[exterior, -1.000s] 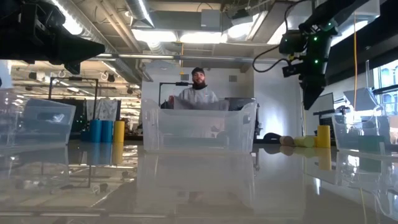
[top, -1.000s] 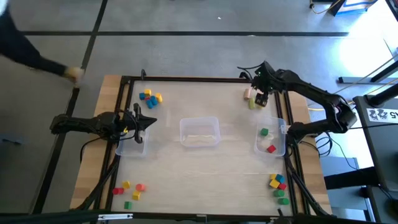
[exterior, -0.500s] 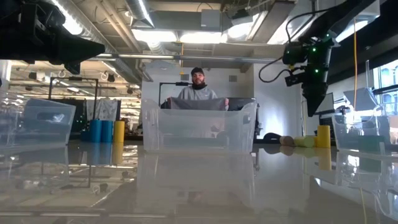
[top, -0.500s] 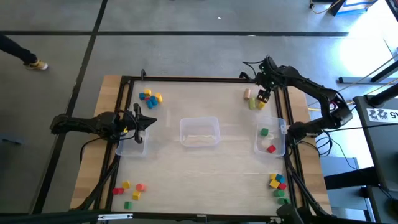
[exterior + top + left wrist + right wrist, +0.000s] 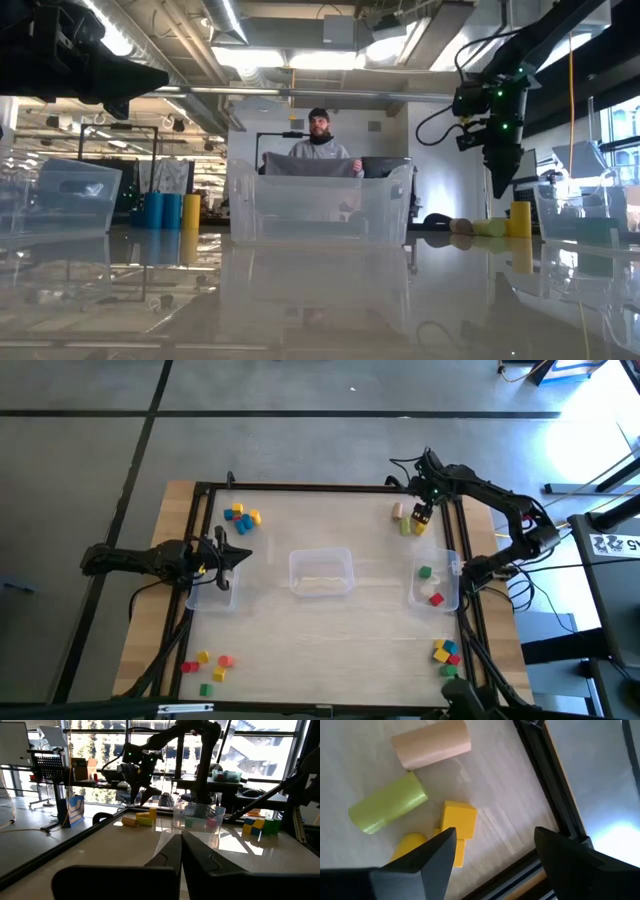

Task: Sort blocks by size
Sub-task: Put the yellow cube block into the right transparent bin

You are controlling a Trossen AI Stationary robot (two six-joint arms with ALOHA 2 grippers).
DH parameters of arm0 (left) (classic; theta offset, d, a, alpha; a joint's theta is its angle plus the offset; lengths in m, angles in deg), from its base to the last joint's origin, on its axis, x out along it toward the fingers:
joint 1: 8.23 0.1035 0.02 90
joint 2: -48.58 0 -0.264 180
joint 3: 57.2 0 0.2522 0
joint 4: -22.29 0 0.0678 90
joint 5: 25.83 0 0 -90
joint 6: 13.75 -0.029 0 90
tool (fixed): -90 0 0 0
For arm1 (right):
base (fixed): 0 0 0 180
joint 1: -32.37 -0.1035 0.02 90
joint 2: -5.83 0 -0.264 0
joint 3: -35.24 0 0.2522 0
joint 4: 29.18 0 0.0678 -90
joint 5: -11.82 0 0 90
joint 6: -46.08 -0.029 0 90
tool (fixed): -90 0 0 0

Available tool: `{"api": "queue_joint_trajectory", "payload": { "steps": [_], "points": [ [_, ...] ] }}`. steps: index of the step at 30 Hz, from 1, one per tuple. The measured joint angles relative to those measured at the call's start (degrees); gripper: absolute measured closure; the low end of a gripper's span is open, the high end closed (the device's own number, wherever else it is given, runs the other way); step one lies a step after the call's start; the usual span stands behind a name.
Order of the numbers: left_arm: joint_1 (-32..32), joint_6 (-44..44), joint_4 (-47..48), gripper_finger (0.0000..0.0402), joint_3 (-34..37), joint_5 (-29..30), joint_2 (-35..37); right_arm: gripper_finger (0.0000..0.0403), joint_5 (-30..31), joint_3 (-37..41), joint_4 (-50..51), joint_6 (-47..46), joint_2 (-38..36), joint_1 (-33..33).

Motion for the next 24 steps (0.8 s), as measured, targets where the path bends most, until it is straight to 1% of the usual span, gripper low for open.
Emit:
{"api": "queue_joint_trajectory", "payload": {
  "steps": [13,18,24],
  "points": [
    [0.0,0.0,0.0,0.0396,0.0,0.0,0.0,0.0130,0.4,0.0,-0.2,0.0,5.0,0.0],
    [0.0,0.0,0.0,0.0396,0.0,0.0,0.0,0.0130,-1.8,0.0,-0.9,0.0,5.6,0.0],
    [0.0,0.1,0.0,0.0396,0.0,0.0,0.0,0.0130,-2.0,0.0,-1.3,-0.4,5.7,0.0]
  ]
}}
